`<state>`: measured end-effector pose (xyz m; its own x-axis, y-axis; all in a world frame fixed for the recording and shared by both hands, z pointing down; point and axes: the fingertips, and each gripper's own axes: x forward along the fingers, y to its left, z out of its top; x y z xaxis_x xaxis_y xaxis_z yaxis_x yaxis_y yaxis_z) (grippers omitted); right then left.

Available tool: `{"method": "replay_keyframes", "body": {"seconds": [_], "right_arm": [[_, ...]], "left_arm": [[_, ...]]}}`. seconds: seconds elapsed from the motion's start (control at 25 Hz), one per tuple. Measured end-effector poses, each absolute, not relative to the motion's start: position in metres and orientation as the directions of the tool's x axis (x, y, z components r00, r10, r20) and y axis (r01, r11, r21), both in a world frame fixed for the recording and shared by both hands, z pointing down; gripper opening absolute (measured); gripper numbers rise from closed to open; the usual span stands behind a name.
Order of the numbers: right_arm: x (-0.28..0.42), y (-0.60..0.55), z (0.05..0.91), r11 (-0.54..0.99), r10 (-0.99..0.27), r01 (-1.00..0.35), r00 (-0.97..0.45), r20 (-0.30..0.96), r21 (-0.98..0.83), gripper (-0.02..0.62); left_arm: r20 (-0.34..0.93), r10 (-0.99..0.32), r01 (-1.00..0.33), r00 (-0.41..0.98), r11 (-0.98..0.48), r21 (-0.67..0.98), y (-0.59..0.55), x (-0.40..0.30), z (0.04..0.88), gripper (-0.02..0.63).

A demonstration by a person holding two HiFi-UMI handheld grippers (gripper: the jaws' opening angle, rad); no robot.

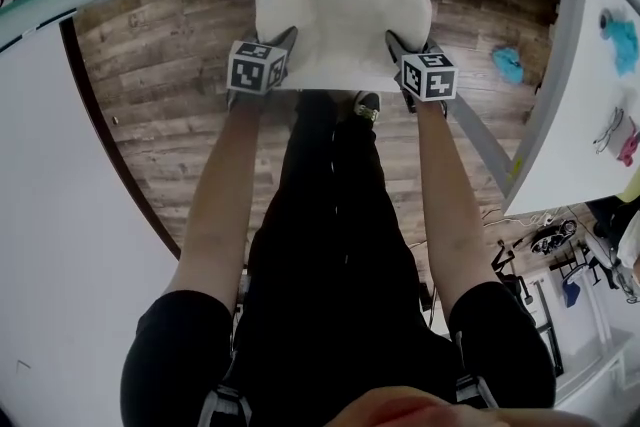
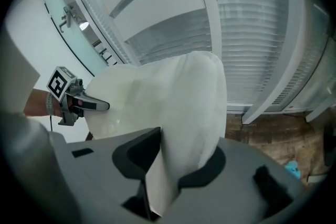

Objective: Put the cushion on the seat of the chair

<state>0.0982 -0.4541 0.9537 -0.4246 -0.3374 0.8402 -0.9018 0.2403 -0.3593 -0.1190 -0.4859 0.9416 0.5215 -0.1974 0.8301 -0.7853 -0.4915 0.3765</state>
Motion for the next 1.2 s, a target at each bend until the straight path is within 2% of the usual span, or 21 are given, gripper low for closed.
{"method": "replay_keyframes", "body": {"seconds": [0.2,0.48,0.56,0.84,0.96,1.2], "right_arm": [[0.098,-0.460,0.972,0.227,-0.306,-0.917,-0.388,0.869,-0.329,0.144],[0.106,-0.464,0.983,0.204,-0.290,-0.936,-0.337,0.896,-0.286,0.199],[0.109,-0.464,0.987,0.197,-0.285,-0.942,-0.322,0.903,-0.273,0.213],[0.127,-0.459,0.997,0.160,-0.284,-0.961,-0.264,0.922,-0.226,0.318],[0.139,-0.457,0.998,0.148,-0.279,-0.971,-0.225,0.934,-0.189,0.328],[0.148,-0.458,0.995,0.143,-0.289,-0.973,-0.215,0.933,-0.180,0.328]], "left_arm": [[0.847,-0.186,-0.801,0.498,-0.472,0.367,-0.491,-0.128,0.959,0.138],[0.877,-0.208,-0.832,0.433,-0.466,0.300,-0.502,-0.140,0.975,0.242],[0.892,-0.212,-0.845,0.400,-0.461,0.269,-0.504,-0.146,0.979,0.253],[0.915,-0.202,-0.874,0.350,-0.422,0.241,-0.500,-0.164,0.992,0.301],[0.923,-0.219,-0.889,0.318,-0.408,0.210,-0.501,-0.173,0.993,0.342],[0.933,-0.258,-0.913,0.250,-0.384,0.139,-0.505,-0.190,0.992,0.380]]}}
